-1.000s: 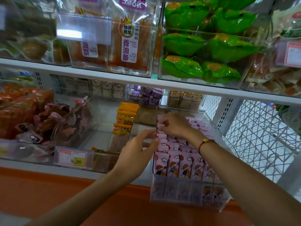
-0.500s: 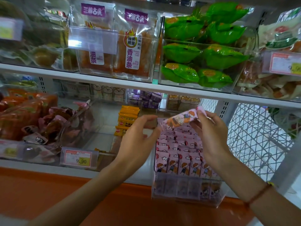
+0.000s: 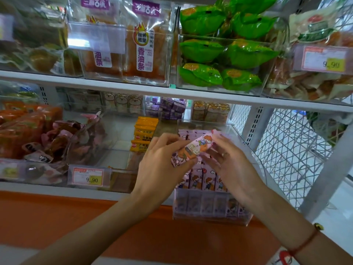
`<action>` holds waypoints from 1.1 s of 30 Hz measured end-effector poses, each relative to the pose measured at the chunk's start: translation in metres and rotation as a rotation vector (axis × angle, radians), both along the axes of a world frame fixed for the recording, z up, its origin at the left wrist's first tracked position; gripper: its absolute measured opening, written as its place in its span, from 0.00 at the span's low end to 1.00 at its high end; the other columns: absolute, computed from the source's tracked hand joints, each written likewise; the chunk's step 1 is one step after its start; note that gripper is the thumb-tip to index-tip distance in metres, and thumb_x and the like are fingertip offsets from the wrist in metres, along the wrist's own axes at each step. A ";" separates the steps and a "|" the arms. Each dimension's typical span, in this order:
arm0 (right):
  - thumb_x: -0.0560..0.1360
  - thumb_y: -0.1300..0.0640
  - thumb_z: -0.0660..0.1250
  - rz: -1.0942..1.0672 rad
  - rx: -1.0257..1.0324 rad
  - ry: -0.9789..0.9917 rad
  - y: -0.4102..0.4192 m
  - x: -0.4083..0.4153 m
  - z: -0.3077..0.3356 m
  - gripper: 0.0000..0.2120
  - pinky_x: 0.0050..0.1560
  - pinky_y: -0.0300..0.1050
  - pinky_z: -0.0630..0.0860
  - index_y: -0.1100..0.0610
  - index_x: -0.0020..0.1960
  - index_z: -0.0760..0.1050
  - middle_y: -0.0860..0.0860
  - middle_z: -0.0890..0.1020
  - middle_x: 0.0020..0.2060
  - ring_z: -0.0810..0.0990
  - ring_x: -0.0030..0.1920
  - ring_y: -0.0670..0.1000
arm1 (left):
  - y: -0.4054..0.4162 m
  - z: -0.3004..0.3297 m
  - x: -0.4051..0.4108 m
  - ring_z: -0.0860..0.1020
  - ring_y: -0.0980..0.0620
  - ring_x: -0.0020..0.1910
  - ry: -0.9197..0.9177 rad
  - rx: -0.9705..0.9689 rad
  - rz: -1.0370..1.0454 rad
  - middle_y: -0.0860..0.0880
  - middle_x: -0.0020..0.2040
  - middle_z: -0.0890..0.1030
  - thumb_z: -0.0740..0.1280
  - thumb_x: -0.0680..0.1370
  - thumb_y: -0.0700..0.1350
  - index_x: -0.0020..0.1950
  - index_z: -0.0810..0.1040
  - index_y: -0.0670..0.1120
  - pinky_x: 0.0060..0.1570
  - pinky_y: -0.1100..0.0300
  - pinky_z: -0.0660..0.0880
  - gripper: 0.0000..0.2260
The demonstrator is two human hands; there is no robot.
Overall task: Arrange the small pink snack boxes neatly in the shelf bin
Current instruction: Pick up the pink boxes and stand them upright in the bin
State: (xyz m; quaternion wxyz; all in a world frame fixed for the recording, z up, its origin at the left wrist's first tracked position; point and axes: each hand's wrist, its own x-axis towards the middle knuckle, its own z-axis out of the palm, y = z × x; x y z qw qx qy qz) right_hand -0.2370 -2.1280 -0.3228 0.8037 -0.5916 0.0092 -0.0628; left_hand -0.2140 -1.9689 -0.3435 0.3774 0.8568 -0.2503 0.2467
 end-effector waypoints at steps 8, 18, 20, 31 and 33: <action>0.66 0.46 0.70 -0.133 -0.219 -0.148 0.008 -0.004 -0.003 0.19 0.50 0.42 0.80 0.60 0.48 0.78 0.49 0.84 0.35 0.84 0.42 0.48 | -0.006 0.003 -0.003 0.74 0.59 0.54 -0.099 -0.023 -0.044 0.59 0.56 0.76 0.71 0.70 0.58 0.62 0.72 0.55 0.48 0.58 0.76 0.22; 0.70 0.46 0.67 -0.040 -0.331 -0.145 0.000 0.003 0.000 0.22 0.46 0.40 0.77 0.51 0.62 0.76 0.49 0.83 0.53 0.82 0.52 0.46 | -0.008 0.008 -0.002 0.80 0.66 0.48 0.211 -0.263 -0.235 0.63 0.49 0.81 0.62 0.76 0.57 0.65 0.74 0.55 0.45 0.66 0.80 0.19; 0.74 0.50 0.67 -0.050 -0.329 -0.108 -0.002 0.002 -0.002 0.15 0.43 0.38 0.76 0.51 0.60 0.78 0.48 0.84 0.49 0.83 0.48 0.45 | -0.007 0.009 -0.001 0.83 0.60 0.43 0.364 -0.381 -0.342 0.58 0.44 0.84 0.63 0.79 0.50 0.55 0.79 0.59 0.39 0.66 0.80 0.08; 0.70 0.45 0.65 0.016 -0.307 -0.185 -0.004 -0.001 -0.002 0.22 0.62 0.53 0.73 0.47 0.64 0.74 0.51 0.82 0.55 0.79 0.58 0.51 | -0.006 0.014 -0.001 0.80 0.65 0.50 0.337 -0.423 -0.534 0.68 0.48 0.81 0.65 0.74 0.49 0.54 0.73 0.64 0.45 0.73 0.75 0.12; 0.72 0.48 0.64 0.050 -0.294 -0.224 -0.004 -0.002 -0.003 0.22 0.63 0.53 0.73 0.47 0.65 0.74 0.51 0.81 0.58 0.78 0.61 0.51 | -0.005 0.013 -0.001 0.79 0.65 0.52 0.276 -0.426 -0.508 0.67 0.48 0.81 0.68 0.74 0.47 0.55 0.73 0.62 0.47 0.73 0.75 0.14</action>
